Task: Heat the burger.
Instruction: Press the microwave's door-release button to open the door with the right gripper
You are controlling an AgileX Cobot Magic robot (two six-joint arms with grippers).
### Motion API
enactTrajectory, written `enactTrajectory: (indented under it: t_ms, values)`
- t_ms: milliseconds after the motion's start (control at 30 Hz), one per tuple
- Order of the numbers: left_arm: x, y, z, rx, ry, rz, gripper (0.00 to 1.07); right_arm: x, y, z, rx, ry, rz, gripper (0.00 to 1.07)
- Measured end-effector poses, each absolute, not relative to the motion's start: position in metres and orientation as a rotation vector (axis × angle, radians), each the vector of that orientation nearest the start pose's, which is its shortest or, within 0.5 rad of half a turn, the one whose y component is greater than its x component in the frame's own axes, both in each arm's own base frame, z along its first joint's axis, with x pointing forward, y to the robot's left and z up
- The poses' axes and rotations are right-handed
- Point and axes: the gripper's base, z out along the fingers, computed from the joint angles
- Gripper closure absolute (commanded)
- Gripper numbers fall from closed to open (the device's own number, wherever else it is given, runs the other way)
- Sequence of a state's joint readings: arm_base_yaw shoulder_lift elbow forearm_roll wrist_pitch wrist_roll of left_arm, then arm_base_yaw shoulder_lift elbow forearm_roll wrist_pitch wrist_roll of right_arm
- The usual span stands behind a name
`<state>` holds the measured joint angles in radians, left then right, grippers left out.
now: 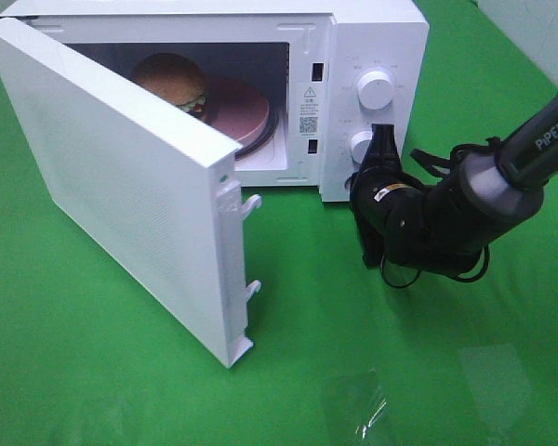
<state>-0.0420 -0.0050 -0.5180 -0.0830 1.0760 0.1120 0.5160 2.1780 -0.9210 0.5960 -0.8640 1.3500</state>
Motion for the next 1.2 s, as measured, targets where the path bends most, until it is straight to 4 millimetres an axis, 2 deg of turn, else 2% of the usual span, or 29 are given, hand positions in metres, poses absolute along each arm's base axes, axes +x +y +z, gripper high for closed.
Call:
enactTrajectory:
  t_ms: [800,1200]
  values:
    - [-0.009,-0.006,0.281,0.162,2.028,-0.055,0.07,0.352,0.156,0.083,1.465,1.538,1.079,1.07]
    - [-0.009,-0.006,0.281,0.162,2.028,-0.055,0.07,0.333,0.155,0.098,1.419,1.585,1.167,1.07]
